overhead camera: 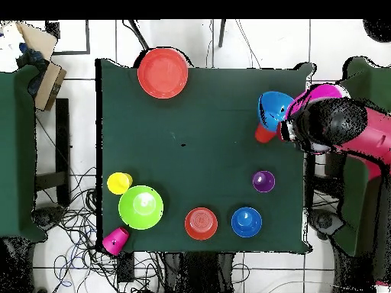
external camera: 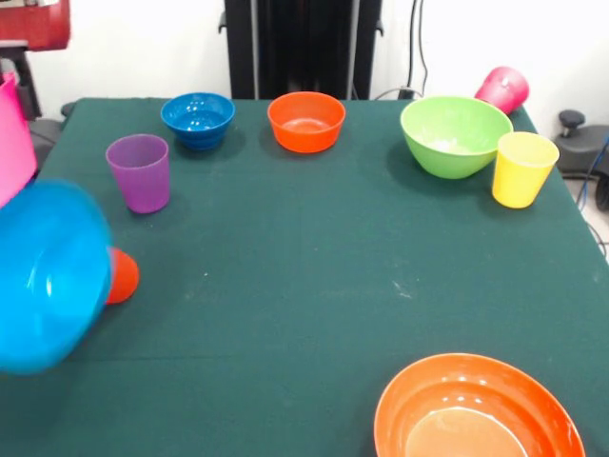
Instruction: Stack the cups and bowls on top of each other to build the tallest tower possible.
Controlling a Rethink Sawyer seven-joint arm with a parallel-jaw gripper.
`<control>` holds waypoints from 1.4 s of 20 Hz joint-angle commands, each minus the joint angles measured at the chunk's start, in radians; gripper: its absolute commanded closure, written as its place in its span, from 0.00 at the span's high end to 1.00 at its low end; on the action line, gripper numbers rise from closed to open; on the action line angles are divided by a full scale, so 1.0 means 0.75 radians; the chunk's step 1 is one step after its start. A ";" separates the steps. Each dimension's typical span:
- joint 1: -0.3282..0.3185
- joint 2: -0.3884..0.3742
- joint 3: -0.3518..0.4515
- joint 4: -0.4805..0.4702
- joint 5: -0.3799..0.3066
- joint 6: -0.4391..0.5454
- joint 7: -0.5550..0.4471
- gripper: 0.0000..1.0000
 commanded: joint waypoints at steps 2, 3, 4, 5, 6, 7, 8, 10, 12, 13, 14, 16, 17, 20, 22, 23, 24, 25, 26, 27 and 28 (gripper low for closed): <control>0.033 0.134 0.122 -0.158 -0.124 0.086 -0.248 0.00; 0.044 0.106 0.118 -0.136 -0.117 0.092 -0.239 0.00; 0.049 0.109 0.118 -0.149 -0.116 0.102 -0.240 0.00; 0.060 0.040 0.110 -0.066 -0.101 0.085 -0.217 0.00; 0.065 0.035 0.106 -0.060 -0.100 0.084 -0.207 0.00; 0.063 0.015 0.097 -0.008 -0.100 0.045 -0.188 0.00; 0.056 0.025 0.088 0.036 -0.116 -0.025 -0.170 0.00; 0.037 0.077 0.068 0.110 -0.154 -0.178 -0.119 0.00; -0.004 0.146 0.064 0.202 -0.215 -0.430 -0.073 0.00; -0.018 0.163 0.062 0.248 -0.240 -0.521 -0.053 0.00; -0.015 0.165 0.058 0.260 -0.252 -0.546 -0.044 0.00; -0.005 0.157 0.048 0.277 -0.264 -0.564 -0.028 0.00; 0.001 0.147 0.045 0.279 -0.261 -0.549 -0.024 0.00; 0.015 0.134 0.044 0.268 -0.246 -0.497 -0.030 0.00; 0.016 0.128 0.045 0.264 -0.242 -0.476 -0.039 0.00; 0.016 0.121 0.044 0.268 -0.241 -0.473 -0.042 0.00; 0.014 0.115 0.044 0.271 -0.242 -0.470 -0.043 0.00; 0.012 0.111 0.045 0.273 -0.242 -0.471 -0.041 0.00; 0.009 0.107 0.046 0.284 -0.243 -0.476 -0.040 0.00; 0.008 0.106 0.047 0.288 -0.243 -0.476 -0.038 0.00; 0.007 0.106 0.047 0.292 -0.246 -0.480 -0.036 0.00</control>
